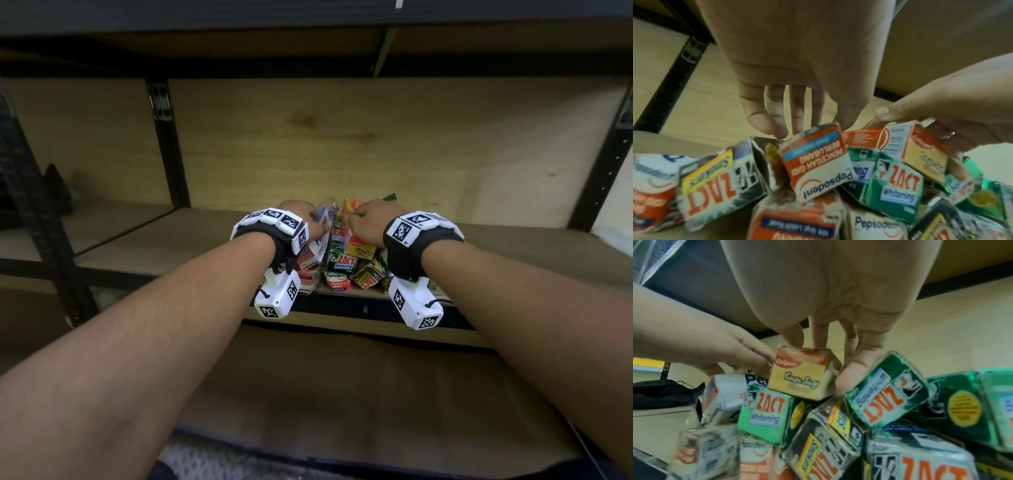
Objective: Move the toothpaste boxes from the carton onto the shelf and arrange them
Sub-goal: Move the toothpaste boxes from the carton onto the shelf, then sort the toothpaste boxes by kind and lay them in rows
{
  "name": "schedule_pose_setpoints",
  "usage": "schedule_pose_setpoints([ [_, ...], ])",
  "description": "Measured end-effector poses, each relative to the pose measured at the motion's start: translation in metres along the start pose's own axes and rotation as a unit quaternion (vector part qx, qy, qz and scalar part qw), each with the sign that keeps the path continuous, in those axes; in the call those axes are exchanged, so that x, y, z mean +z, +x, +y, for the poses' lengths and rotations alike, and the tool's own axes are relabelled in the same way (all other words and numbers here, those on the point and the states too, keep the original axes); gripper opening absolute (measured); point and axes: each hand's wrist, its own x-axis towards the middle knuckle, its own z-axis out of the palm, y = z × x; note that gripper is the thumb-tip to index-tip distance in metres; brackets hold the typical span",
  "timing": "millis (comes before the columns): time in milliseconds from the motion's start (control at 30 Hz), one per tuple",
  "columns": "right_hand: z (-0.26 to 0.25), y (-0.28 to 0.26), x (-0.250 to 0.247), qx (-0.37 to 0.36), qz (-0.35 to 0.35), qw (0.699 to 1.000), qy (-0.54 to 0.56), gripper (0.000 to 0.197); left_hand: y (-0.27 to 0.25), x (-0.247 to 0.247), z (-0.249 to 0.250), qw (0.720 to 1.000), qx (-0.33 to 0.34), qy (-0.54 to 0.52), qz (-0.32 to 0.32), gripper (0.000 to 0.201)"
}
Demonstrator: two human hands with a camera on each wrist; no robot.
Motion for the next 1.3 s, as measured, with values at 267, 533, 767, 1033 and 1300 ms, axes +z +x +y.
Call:
schedule_pose_setpoints([
  [267, 0.010, -0.061, -0.022, -0.036, -0.019, 0.999, 0.021, 0.031, -0.062, -0.014, 0.000, 0.999, 0.031, 0.007, 0.012, 0.039],
  [533, 0.021, -0.117, 0.002, 0.000, -0.035, 0.996, 0.077, 0.016, -0.117, 0.004, 0.002, 0.996, 0.007, -0.089, 0.007, 0.017],
  [767, 0.031, -0.163, 0.067, -0.035, -0.145, 0.988, 0.031, 0.023, -0.161, 0.077, -0.016, 0.966, 0.004, -0.170, -0.195, 0.013],
  [1033, 0.046, -0.205, 0.194, -0.059, -0.301, 0.952, 0.009, 0.023, -0.222, 0.200, -0.039, 0.918, -0.048, -0.167, -0.356, 0.020],
  [1300, 0.061, -0.240, 0.325, -0.028, -0.419, 0.907, 0.036, 0.023, -0.274, 0.306, -0.072, 0.872, -0.128, -0.166, -0.443, 0.022],
])
